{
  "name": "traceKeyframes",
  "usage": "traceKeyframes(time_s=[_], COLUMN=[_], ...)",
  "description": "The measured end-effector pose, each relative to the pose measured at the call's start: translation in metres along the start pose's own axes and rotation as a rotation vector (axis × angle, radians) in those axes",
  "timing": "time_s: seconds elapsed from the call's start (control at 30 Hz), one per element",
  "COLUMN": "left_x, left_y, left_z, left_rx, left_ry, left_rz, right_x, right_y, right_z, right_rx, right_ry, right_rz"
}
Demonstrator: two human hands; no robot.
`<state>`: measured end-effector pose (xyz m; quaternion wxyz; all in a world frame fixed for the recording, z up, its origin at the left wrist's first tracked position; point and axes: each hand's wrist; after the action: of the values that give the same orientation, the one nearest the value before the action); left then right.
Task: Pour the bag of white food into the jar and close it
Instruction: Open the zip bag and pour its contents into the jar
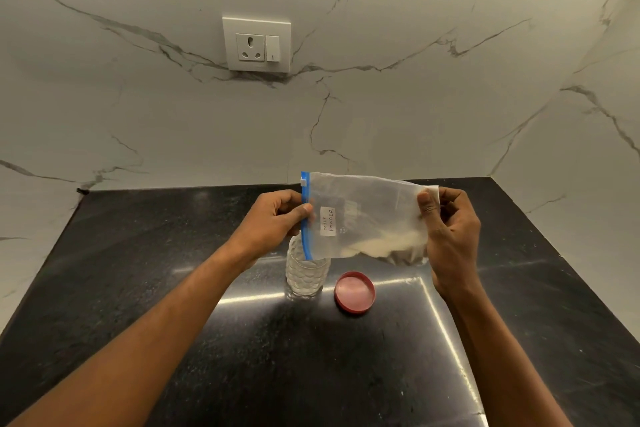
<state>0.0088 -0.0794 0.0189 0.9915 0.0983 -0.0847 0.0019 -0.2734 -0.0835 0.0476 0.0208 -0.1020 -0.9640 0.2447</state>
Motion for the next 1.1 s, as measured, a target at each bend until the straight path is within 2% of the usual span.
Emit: traceKeyframes(time_s=[0.47, 0.87, 1.1], left_x=[0.008, 0.009, 0.006], left_y=[0.008, 0.010, 0.011], left_z=[-0.011, -0.016, -0.019], left_rx=[-0.019, -0.025, -0.020], left_ry=[0.063, 0.080, 0.119], left_rz=[0.003, 0.023, 0.025], right_x=[-0.001, 0.001, -0.006], right_y=[-0.009, -0.011, -0.011], right_z=[-0.019, -0.023, -0.024], right_rx=[0.092, 0.102, 0.164], right_ry=[0.069, 0.016, 0.136], right_rz=[-0.209, -0.095, -0.175])
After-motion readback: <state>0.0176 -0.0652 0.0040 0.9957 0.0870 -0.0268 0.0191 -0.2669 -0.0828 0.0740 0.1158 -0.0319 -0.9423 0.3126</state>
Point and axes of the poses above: each hand's wrist, its own y-axis away from the middle knuckle, its own x-axis out of the back of the hand, z = x × y, and after that the axes turned 10 degrees about x, right-handed
